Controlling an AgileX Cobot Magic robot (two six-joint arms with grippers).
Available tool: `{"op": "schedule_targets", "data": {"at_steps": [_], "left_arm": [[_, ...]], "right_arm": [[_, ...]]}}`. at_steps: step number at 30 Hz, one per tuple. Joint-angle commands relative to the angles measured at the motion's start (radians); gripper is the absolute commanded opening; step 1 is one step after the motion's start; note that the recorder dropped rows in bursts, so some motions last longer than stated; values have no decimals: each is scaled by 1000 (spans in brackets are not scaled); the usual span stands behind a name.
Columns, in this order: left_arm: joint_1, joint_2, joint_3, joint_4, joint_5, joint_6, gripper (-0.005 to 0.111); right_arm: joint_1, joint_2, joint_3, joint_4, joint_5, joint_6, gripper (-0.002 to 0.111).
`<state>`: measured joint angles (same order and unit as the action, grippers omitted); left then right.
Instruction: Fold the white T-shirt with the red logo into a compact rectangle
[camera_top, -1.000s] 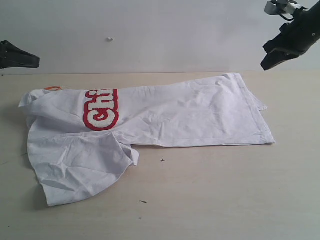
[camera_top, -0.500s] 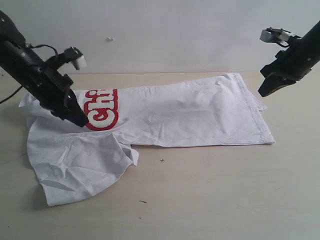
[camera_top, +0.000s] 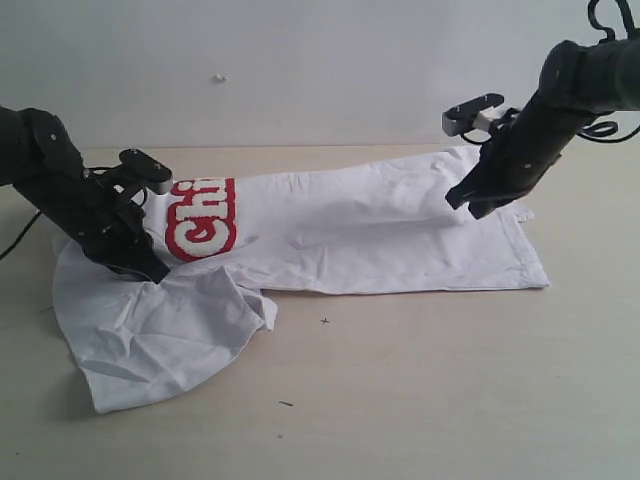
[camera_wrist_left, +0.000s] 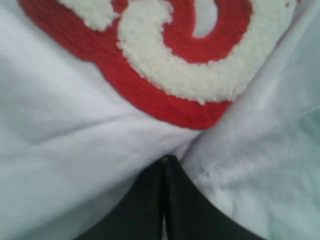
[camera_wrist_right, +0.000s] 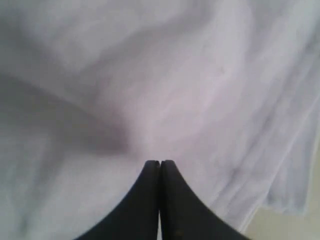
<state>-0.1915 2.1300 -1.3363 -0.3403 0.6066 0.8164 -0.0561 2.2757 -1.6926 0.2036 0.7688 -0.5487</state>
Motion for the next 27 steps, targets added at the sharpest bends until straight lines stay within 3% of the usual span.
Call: {"op": "schedule_targets", "data": {"at_steps": [1, 11, 19, 27], "left_arm": [[8, 6, 3, 11, 53, -16, 0], [8, 6, 3, 12, 86, -9, 0], [10, 4, -1, 13, 51, 16, 0], [18, -27, -1, 109, 256, 12, 0]], "right_arm": [[-2, -2, 81, -43, -19, 19, 0], [-2, -35, 208, -21, -14, 19, 0], [-2, -119, 351, 55, 90, -33, 0], [-2, -252, 519, -46, 127, -9, 0]]}}
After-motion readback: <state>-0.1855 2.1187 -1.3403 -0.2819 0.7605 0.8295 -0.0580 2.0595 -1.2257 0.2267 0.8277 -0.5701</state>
